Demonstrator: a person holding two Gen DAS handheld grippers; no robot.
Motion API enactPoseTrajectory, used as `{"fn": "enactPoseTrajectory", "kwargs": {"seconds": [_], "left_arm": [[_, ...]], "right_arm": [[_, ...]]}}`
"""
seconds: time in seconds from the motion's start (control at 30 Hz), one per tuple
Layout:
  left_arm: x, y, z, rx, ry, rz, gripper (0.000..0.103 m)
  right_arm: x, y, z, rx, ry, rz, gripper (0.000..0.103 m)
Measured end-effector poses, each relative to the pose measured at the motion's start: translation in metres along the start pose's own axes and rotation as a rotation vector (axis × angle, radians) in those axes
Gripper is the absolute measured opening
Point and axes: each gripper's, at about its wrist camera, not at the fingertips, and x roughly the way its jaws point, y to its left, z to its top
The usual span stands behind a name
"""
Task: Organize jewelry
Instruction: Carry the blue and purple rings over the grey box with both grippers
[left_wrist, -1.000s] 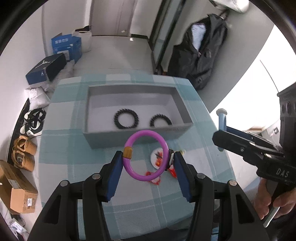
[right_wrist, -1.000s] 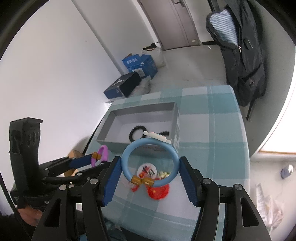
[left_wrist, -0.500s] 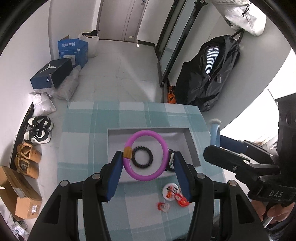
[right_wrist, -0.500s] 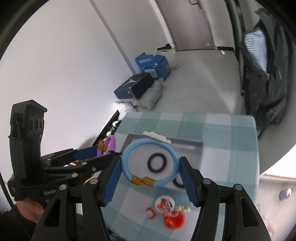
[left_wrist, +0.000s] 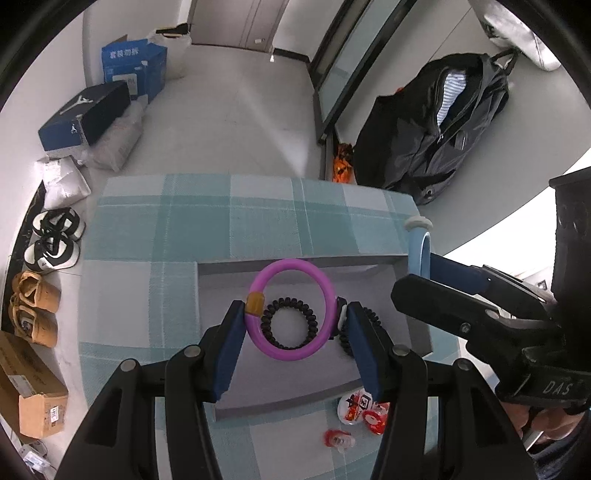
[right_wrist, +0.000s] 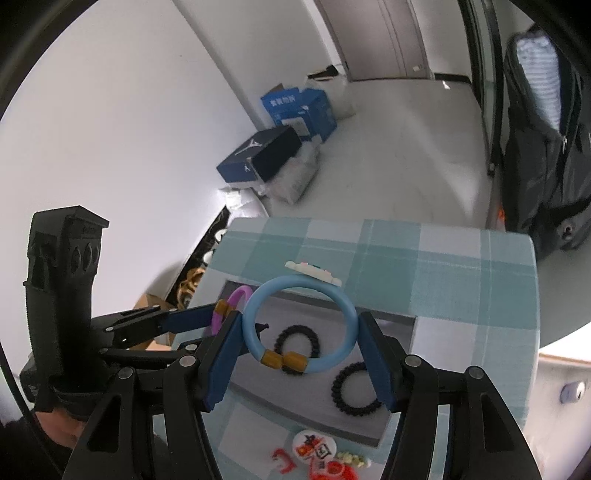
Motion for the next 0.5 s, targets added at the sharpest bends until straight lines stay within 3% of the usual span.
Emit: {"fn": "enactPoseTrajectory", "kwargs": {"seconds": [0.2, 0.5], "left_arm": [[0.01, -0.005, -0.003, 0.072, 0.021, 0.043, 0.05], [0.018, 0.003, 0.002, 0.03, 0.043, 0.024, 0.05]], "right_arm": [[0.016, -0.015, -0.001, 0.067, 0.082, 0.041, 0.062], [0.028, -0.029, -0.005, 0.146, 0.143, 0.071, 0.062]]}}
